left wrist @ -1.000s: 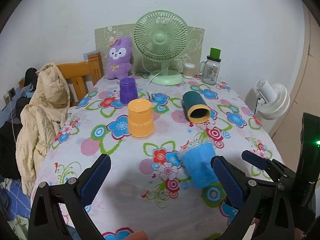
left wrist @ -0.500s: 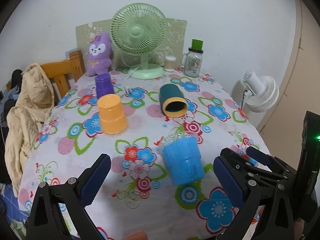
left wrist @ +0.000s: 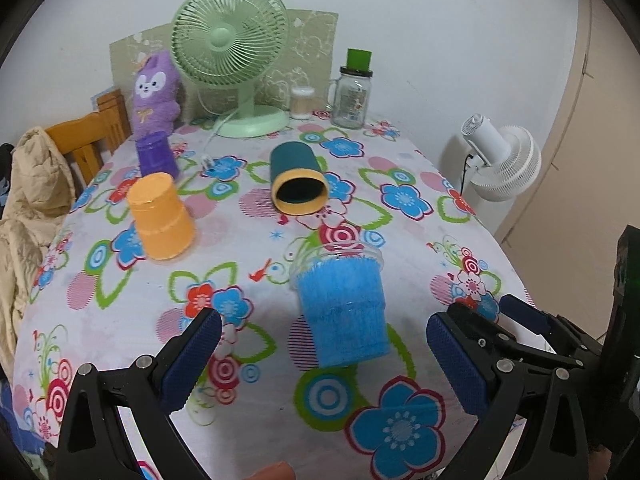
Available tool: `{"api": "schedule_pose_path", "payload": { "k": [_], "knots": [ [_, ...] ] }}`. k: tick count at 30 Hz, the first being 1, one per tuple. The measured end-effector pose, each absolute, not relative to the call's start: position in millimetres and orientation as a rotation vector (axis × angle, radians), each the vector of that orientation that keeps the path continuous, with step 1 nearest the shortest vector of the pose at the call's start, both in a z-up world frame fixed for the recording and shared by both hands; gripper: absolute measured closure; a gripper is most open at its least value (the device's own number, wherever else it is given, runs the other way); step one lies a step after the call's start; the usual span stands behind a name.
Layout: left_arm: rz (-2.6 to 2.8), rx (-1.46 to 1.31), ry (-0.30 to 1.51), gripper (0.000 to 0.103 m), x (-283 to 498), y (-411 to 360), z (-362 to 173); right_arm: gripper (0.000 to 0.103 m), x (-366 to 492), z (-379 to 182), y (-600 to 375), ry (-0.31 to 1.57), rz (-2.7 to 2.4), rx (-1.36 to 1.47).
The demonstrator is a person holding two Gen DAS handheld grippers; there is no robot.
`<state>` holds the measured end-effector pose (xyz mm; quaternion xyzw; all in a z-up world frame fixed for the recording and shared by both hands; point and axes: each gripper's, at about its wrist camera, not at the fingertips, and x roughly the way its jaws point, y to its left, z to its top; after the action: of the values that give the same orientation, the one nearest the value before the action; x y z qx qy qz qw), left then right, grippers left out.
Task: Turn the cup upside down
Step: 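Carry the upright blue cup with the right gripper toward the left gripper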
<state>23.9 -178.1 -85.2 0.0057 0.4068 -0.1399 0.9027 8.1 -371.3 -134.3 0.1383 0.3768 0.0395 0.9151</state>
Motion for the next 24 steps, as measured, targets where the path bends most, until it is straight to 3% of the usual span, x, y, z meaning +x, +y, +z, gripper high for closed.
{"api": "schedule_pose_path", "payload": {
  "k": [24],
  "knots": [
    [-0.364, 0.094, 0.901, 0.0, 46.4, -203.4, -129.0, 0.015, 4.7, -150.1, -401.2, 0.812, 0.015, 0.318]
  ]
}}
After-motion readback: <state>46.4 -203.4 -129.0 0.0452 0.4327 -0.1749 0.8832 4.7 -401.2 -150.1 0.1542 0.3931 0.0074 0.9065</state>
